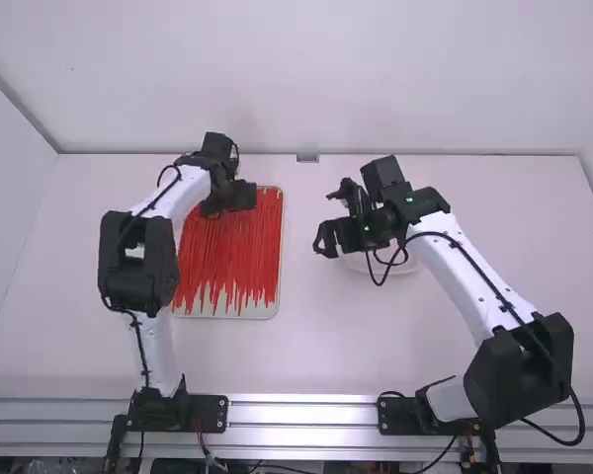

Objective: Fasten the cable tie

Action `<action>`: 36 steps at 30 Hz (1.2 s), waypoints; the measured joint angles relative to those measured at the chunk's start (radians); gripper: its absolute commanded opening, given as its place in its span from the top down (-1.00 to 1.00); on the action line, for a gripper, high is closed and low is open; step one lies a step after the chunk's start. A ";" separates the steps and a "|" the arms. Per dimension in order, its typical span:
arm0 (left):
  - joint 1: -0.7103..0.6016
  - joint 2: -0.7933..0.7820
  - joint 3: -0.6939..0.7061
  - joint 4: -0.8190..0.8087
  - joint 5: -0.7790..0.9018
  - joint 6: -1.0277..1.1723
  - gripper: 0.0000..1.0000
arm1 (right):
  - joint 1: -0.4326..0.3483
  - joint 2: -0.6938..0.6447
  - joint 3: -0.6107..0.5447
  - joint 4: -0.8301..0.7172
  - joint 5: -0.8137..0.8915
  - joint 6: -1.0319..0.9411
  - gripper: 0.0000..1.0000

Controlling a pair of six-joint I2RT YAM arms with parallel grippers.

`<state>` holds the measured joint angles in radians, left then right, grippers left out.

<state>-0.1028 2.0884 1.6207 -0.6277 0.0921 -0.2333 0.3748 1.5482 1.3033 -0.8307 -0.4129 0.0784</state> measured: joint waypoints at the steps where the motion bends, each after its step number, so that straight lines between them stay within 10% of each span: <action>1: -0.009 0.014 0.000 0.012 0.000 -0.002 -0.66 | 0.000 0.000 0.000 -0.001 0.000 0.000 -0.99; 17: -0.050 0.097 0.000 0.108 -0.105 -0.063 0.34 | 0.000 0.000 0.000 -0.028 0.020 0.000 -0.99; 36: -0.050 0.129 -0.003 0.156 -0.105 -0.067 0.59 | 0.000 0.000 0.000 -0.037 0.026 0.000 -0.99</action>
<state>-0.1524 2.2169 1.6176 -0.4713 -0.0132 -0.3000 0.3748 1.5482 1.3033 -0.8680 -0.3874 0.0788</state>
